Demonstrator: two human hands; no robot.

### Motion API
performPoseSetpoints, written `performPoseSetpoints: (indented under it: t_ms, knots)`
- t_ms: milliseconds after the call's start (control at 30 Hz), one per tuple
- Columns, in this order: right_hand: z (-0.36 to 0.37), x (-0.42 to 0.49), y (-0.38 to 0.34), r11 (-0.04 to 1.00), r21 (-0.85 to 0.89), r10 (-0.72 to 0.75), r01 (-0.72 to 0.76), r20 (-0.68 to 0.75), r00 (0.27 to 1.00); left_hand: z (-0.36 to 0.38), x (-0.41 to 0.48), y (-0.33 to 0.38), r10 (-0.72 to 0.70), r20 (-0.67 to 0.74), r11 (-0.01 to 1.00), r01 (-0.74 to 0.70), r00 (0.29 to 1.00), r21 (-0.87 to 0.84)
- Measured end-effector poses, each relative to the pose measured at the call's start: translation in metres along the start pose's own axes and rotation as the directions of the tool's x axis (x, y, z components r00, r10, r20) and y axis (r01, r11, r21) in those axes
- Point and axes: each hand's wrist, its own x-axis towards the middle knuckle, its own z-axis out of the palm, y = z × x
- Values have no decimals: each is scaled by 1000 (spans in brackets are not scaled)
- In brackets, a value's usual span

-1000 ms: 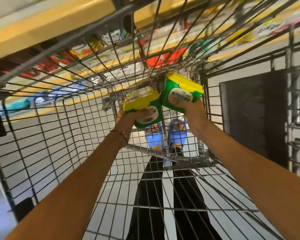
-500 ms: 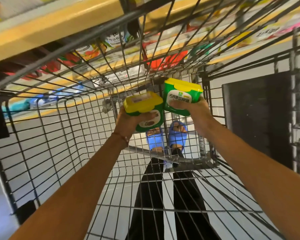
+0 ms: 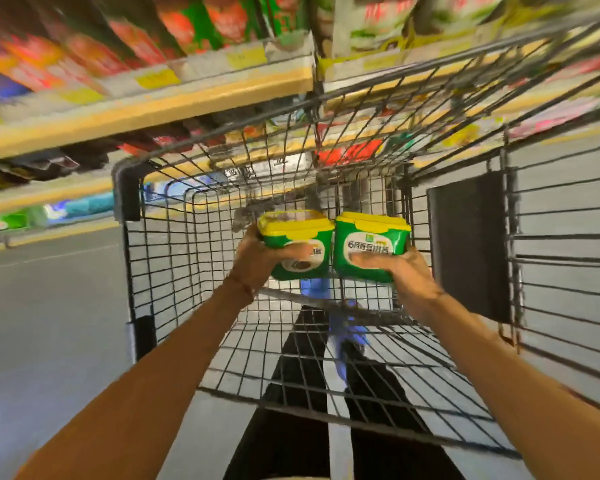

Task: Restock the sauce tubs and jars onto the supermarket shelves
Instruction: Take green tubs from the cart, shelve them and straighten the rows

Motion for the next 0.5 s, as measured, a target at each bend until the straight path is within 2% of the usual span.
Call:
performPoseSetpoints:
  t_ms: [133,233,300,433,500]
  knots:
    - [14,-53,-17,995,50,-88,88,-11,996,0,-67,26,27,-87,999,-29,996,-21]
    - [26,-92,-33,986,82,-145,147,-36,989,3,-122,43,75,-170,990,-94,983,-109]
    - [33,-119,-42,978,66,-198,197,1,980,6,-160,55,111,-250,979,-149,962,-141]
    - [42,-169,-56,963,-16,-267,270,103,958,2,-231,66,147,-316,948,-225,937,-227]
    - [50,-188,-62,955,-43,-283,292,150,947,-10,-259,64,178,-358,939,-267,917,-217]
